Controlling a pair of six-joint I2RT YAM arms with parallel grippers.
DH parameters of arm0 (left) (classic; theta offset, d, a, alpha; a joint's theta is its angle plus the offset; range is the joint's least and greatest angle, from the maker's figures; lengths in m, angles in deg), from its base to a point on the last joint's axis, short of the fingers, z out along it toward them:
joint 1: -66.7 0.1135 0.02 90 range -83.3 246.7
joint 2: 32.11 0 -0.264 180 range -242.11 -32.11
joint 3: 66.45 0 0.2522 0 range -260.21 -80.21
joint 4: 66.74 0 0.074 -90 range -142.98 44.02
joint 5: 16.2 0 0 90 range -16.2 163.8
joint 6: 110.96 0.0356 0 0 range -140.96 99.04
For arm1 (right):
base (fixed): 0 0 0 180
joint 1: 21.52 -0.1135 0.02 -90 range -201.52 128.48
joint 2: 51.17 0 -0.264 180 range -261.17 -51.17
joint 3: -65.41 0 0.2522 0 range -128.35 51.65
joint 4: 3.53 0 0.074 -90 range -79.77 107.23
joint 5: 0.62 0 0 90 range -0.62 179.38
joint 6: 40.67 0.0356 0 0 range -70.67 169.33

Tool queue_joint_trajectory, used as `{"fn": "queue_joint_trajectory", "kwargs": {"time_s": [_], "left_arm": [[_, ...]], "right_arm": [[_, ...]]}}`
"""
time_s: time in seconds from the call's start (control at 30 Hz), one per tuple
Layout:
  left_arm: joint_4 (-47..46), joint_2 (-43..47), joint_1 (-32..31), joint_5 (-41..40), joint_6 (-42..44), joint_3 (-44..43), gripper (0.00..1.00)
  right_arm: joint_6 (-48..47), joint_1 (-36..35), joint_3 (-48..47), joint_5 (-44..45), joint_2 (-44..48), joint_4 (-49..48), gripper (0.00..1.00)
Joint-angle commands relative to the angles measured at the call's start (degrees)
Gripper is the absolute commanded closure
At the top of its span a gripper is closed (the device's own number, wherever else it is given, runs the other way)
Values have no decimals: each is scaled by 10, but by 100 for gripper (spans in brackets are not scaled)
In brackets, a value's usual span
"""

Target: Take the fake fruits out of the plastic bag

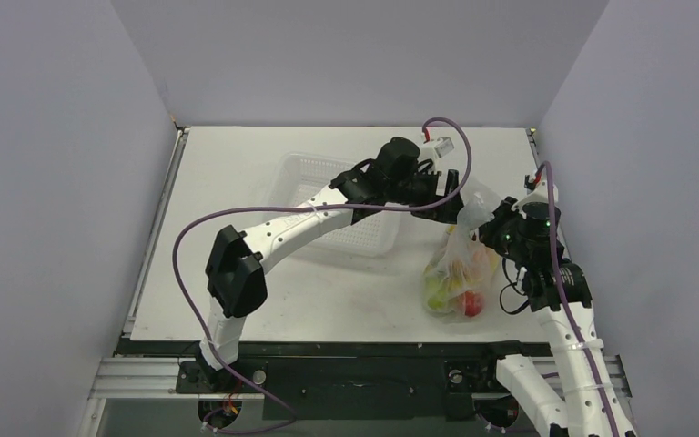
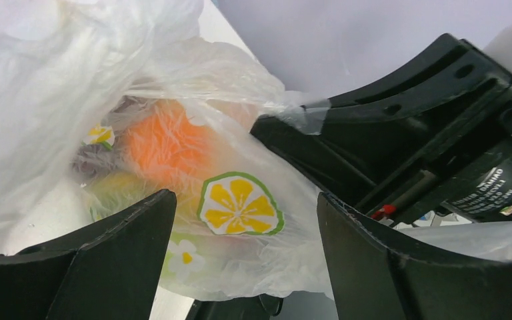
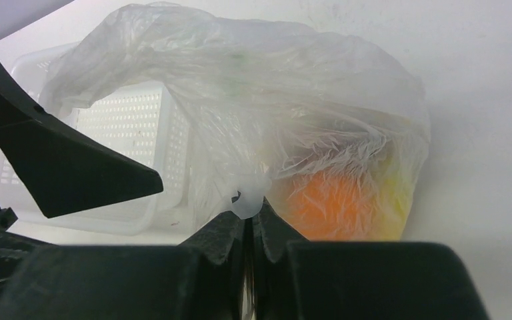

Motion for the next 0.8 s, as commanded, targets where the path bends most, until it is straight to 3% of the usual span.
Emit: {"fn": "queue_joint_trajectory", "kwargs": {"time_s": [0.0, 0.17, 0.33, 0.57, 0.77], "left_arm": [[-35, 66, 7, -15, 11, -4, 24], [54, 75, -10, -51, 78, -76, 20], [154, 72, -62, -133, 202, -164, 20], [229, 52, -103, -192, 269, -259, 20], [253, 32, -113, -201, 291, -280, 20]], "right_arm": [[-20, -3, -17, 9, 13, -15, 100], [-25, -3, -13, 16, 12, -12, 100], [-25, -3, -16, 17, 13, -11, 100], [-24, -4, -19, 13, 10, -11, 100], [-23, -4, -19, 13, 17, -9, 100]]}}
